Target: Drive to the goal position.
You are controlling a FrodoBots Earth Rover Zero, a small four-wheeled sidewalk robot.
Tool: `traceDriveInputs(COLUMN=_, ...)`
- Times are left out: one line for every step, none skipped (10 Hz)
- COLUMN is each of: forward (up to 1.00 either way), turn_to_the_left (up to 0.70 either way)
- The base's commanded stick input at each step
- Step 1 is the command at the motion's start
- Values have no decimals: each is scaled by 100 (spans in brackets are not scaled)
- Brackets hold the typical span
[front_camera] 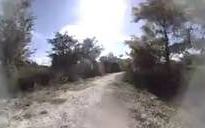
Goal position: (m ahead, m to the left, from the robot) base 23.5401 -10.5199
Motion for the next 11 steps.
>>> traceDriveInputs(forward=85, turn_to_the_left=0)
traceDriveInputs(forward=85, turn_to_the_left=0)
traceDriveInputs(forward=85, turn_to_the_left=0)
traceDriveInputs(forward=85, turn_to_the_left=0)
traceDriveInputs(forward=85, turn_to_the_left=0)
traceDriveInputs(forward=85, turn_to_the_left=0)
traceDriveInputs(forward=85, turn_to_the_left=0)
traceDriveInputs(forward=85, turn_to_the_left=0)
traceDriveInputs(forward=85, turn_to_the_left=0)
traceDriveInputs(forward=85, turn_to_the_left=0)
traceDriveInputs(forward=85, turn_to_the_left=0)
